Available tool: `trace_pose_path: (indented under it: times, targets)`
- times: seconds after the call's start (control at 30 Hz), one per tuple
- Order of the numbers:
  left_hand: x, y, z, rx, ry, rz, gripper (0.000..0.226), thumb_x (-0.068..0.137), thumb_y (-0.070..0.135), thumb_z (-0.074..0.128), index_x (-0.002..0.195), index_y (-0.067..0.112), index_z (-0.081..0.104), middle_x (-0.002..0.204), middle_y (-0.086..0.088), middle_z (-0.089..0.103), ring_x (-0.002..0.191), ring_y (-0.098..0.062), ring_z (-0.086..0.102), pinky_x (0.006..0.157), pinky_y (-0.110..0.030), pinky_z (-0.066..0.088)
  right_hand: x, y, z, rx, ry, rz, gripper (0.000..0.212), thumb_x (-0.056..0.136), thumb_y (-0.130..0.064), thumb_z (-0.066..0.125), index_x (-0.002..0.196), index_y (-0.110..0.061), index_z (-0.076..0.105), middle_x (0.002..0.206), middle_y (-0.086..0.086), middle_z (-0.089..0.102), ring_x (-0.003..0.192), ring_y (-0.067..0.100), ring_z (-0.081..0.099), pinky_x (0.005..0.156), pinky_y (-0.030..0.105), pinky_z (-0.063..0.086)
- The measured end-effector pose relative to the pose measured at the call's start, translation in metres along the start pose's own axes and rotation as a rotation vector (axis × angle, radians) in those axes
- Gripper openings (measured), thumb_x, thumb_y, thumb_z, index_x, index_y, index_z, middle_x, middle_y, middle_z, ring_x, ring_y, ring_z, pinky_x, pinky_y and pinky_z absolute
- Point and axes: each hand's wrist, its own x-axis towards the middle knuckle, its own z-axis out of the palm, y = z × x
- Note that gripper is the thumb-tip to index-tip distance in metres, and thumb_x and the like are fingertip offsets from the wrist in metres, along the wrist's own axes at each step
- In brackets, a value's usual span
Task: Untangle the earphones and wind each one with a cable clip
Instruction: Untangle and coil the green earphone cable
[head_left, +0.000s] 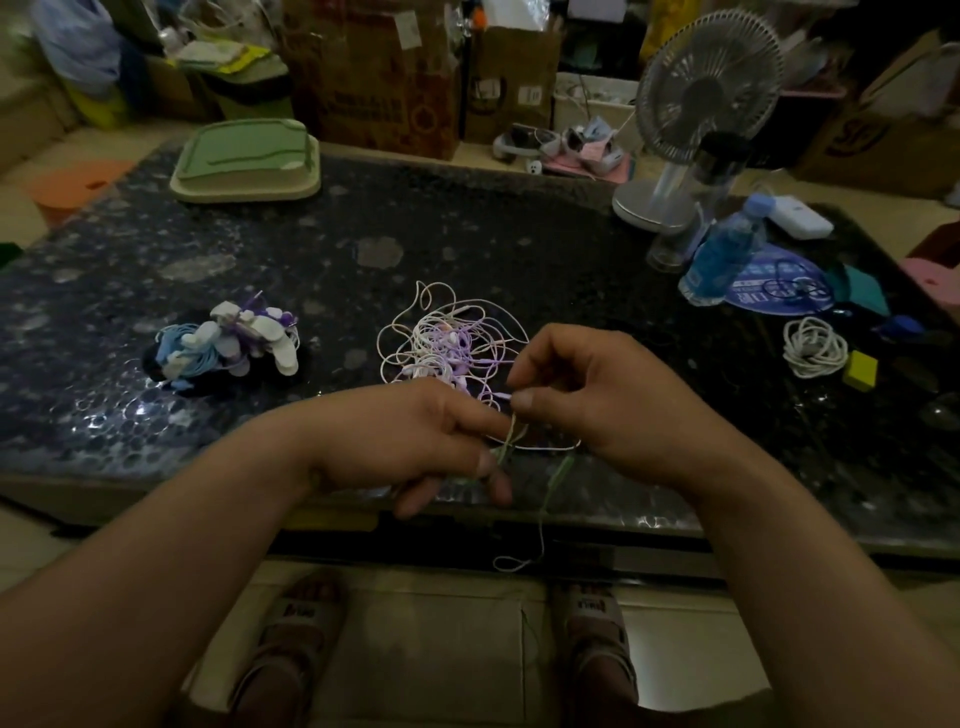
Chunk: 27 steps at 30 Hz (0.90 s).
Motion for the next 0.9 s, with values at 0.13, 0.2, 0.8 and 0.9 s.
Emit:
trace_pose_path:
  times: [0.13,0.2,0.8,0.9]
  targets:
    - [-0.009,0.002,-0.005,-0.448,-0.066,0.121,0.042,0.102,0.009,0.057,0.139,0.026,0.065,0.117,-0.016,0.076,0.037,-0.008,0.046,0.040,-0.015,0.038,0.002,0.003,-0.002,0.428,0.011,0.056,0.005,0.094,-0.013,0.071,0.098,-0.014,0.073,0.082,0.004,0.070,0.070,0.015,0.062,0.064,0.027,0.049]
    - [-0.011,0.005,-0.007,-0.634,0.040,0.193,0.045,0.099,0.010,0.056,0.141,0.026,0.064,0.122,-0.018,0.074,0.035,-0.004,0.042,0.039,-0.014,0.029,0.002,0.006,0.004,0.463,0.035,0.105,0.011,0.097,-0.023,0.066,0.099,-0.018,0.075,0.083,0.011,0.068,0.071,0.024,0.052,0.064,0.033,0.043]
    - [0.002,-0.010,0.004,0.204,0.279,-0.020,0.040,0.106,0.029,0.059,0.132,0.060,0.059,0.096,-0.003,0.077,0.052,-0.015,0.053,0.052,-0.035,0.054,-0.003,-0.001,0.009,-0.140,0.124,0.066,0.005,0.095,-0.025,0.073,0.098,-0.028,0.071,0.087,-0.008,0.071,0.081,0.004,0.067,0.073,0.028,0.056]
    - [0.000,-0.006,0.009,0.104,0.131,0.008,0.042,0.107,0.022,0.057,0.138,0.050,0.060,0.105,0.005,0.078,0.048,-0.019,0.054,0.049,-0.035,0.050,-0.002,0.001,0.002,0.003,0.068,0.076,0.010,0.097,-0.018,0.072,0.104,-0.025,0.075,0.091,-0.008,0.076,0.085,0.003,0.072,0.074,0.021,0.056]
